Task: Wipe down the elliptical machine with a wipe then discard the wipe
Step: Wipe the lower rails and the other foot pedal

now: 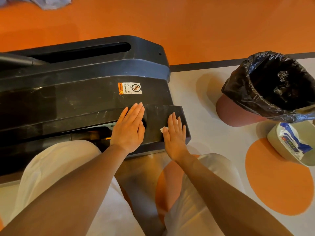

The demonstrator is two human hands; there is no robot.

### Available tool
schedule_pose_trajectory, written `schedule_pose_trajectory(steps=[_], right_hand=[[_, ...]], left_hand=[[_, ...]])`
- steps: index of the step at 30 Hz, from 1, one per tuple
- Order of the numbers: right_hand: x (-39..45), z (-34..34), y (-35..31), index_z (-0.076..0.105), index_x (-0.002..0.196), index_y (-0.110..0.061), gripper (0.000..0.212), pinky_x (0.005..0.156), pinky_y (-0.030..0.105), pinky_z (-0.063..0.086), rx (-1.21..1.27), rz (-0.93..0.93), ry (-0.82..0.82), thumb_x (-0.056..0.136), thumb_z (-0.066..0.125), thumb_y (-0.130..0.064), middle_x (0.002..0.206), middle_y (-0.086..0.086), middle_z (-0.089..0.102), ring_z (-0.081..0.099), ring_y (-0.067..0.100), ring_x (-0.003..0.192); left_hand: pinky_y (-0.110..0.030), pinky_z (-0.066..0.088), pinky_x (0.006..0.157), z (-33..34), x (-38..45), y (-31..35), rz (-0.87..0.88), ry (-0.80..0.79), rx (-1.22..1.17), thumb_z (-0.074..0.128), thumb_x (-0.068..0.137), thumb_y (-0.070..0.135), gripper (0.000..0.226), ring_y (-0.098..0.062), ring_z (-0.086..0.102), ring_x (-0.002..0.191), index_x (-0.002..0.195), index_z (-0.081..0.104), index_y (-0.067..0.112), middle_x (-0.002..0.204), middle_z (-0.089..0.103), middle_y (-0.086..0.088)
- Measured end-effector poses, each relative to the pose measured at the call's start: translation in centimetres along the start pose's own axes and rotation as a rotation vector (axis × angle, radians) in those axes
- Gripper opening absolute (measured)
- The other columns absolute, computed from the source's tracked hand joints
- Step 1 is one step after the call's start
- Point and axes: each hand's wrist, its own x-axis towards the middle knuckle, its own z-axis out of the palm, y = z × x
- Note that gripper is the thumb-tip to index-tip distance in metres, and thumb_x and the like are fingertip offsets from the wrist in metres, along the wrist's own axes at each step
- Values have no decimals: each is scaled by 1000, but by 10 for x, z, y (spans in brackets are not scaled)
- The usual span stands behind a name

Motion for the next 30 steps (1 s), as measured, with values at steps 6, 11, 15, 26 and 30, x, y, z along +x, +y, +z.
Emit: schedule_pose_trajectory(steps=[6,11,15,26,30], right_hand=[[-4,9,-18,27,152,-23,58,123,38,-6,206,-175,115,99,28,-46,157,-16,4,-2,4,148],[14,0,-32,50,140,-22,55,111,25,33,353,-277,262,88,59,-37,162,-15,11,20,-4,142],[11,-5,-34,42,143,-22,66,96,-2,27,405,-264,241,82,64,-33,160,-14,17,18,-13,137],[35,-8,-44,51,136,-15,43,102,12,35,373,-117,257,94,57,-18,150,-3,41,41,12,133],[50,-5,-51,39,144,-16,48,98,0,32,371,-79,206,97,49,-12,157,-4,28,30,0,132]], left_hand=[[-36,9,124,1,-1,0,-2,13,-25,5,97,38,66,-14,11,152,154,27,13,163,22,-1],[-36,8,125,1,-1,-1,8,18,-14,5,98,38,66,-13,9,152,155,26,13,163,20,-1],[-36,11,124,3,-1,-2,9,43,-22,11,99,36,62,-14,13,151,153,30,12,162,25,-2],[-48,34,116,-1,-6,1,25,122,-24,29,98,29,54,-24,39,142,140,52,3,149,48,-11],[-49,36,114,0,-5,0,24,114,-8,29,98,29,54,-25,41,141,138,53,3,147,50,-11]])
